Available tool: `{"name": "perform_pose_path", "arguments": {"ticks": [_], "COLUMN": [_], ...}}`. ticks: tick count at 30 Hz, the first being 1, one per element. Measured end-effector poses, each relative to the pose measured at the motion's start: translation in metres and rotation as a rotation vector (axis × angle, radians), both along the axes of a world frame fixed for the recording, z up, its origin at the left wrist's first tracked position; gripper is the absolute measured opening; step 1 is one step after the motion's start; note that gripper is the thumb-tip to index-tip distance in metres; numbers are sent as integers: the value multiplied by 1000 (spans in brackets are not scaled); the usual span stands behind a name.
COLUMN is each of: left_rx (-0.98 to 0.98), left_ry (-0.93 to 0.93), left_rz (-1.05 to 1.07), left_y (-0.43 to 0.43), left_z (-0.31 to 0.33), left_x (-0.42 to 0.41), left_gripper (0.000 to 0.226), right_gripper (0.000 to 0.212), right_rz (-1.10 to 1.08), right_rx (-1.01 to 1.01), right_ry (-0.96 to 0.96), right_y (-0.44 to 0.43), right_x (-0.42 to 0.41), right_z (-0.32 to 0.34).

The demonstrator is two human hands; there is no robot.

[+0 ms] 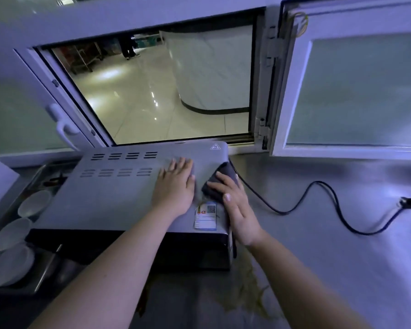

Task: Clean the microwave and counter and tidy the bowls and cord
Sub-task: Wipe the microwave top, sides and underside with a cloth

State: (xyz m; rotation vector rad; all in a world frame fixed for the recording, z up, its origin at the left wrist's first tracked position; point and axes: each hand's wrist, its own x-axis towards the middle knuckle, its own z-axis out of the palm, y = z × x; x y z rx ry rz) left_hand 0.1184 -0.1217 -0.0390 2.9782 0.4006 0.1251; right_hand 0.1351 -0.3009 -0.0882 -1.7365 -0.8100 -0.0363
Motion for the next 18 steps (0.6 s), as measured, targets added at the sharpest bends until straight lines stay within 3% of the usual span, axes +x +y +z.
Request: {"name": "perform_pose_path", "arguments": {"ticks": [3, 6, 9, 14, 18], "left_rx": [-25, -42, -61, -49, -39], "left_ry": [-4, -6, -8, -11, -15], "left_rz": [1, 2, -1, 7, -3], "left_y": [2, 3, 3, 2, 2], "left_z": [-3, -4, -4, -5, -6], "left_x": [-1, -1, -1, -1, -1], "left_gripper": [51, 52, 52, 52, 52], "right_gripper": [53, 66, 67, 54, 54], "right_rz": [-58, -80, -98, -93, -12], "right_rx": [-1, -5, -13, 64, 235], "right_ry": [162, 359, 385, 319, 431], "right_y": [21, 40, 45, 23, -2], "right_x": [46, 86, 95, 39, -35], "right_z": [18, 33, 33, 12, 5]}}
